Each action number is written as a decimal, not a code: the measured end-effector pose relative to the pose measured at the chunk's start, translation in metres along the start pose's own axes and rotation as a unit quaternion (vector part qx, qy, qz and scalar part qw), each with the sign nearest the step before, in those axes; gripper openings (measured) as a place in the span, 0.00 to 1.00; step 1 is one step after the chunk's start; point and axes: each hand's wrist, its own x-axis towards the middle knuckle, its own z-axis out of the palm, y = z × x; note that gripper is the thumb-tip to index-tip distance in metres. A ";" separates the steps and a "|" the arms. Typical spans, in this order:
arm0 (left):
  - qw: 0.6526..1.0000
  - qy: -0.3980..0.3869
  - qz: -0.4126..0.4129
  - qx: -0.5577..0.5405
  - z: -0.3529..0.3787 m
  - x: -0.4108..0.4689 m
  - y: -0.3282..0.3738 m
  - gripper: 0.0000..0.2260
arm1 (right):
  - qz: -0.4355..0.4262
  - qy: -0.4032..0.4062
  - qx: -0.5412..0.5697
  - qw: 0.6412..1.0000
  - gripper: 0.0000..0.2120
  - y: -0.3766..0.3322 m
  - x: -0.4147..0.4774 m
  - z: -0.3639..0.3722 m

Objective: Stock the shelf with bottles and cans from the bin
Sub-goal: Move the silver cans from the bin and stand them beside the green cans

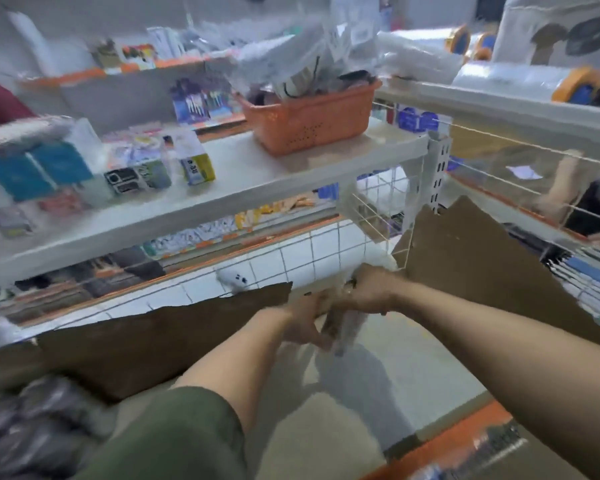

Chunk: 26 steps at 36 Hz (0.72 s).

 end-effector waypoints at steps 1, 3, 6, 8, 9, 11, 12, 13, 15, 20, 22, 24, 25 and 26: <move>1.000 -0.002 -0.009 -0.011 -0.004 -0.012 -0.014 0.33 | -0.018 0.009 -0.004 1.000 0.28 -0.021 -0.002 0.003; 0.999 0.003 -0.027 -0.033 -0.016 -0.053 -0.031 0.23 | -0.063 0.026 -0.012 0.998 0.28 -0.063 -0.005 0.010; 0.995 0.031 -0.036 -0.091 -0.027 -0.106 -0.058 0.17 | -0.133 0.030 -0.037 0.990 0.27 -0.124 -0.013 0.022; 0.989 0.066 -0.038 -0.128 -0.033 -0.139 -0.076 0.17 | -0.179 0.033 -0.063 0.981 0.27 -0.162 -0.019 0.034; 0.986 0.085 -0.044 -0.134 -0.034 -0.151 -0.087 0.16 | -0.201 0.036 -0.072 0.976 0.27 -0.179 -0.022 0.040; 0.981 0.112 -0.058 -0.146 -0.036 -0.176 -0.105 0.17 | -0.239 0.040 -0.078 0.967 0.27 -0.209 -0.026 0.053; 0.978 0.122 -0.064 -0.156 -0.037 -0.187 -0.116 0.17 | -0.254 0.044 -0.083 0.963 0.28 -0.221 -0.026 0.059; 0.974 0.136 -0.070 -0.167 -0.037 -0.198 -0.126 0.17 | -0.265 0.046 -0.088 0.959 0.29 -0.233 -0.027 0.064; 0.961 0.167 -0.088 -0.201 -0.038 -0.216 -0.146 0.16 | -0.276 0.037 -0.093 0.956 0.32 -0.253 -0.028 0.072; 0.947 0.203 -0.103 -0.227 -0.029 -0.239 -0.181 0.19 | -0.303 -0.004 -0.113 0.946 0.29 -0.287 -0.033 0.094; 0.945 0.199 -0.111 -0.234 -0.025 -0.244 -0.190 0.20 | -0.321 -0.004 -0.127 0.939 0.24 -0.294 -0.034 0.102; 0.946 0.177 -0.122 -0.242 -0.022 -0.247 -0.197 0.20 | -0.328 0.002 -0.138 0.934 0.23 -0.299 -0.036 0.109; 0.945 0.173 -0.123 -0.248 -0.021 -0.249 -0.198 0.20 | -0.326 0.007 -0.142 0.935 0.22 -0.301 -0.036 0.112; 0.943 0.173 -0.125 -0.255 -0.021 -0.252 -0.198 0.20 | -0.322 0.012 -0.143 0.936 0.21 -0.303 -0.035 0.115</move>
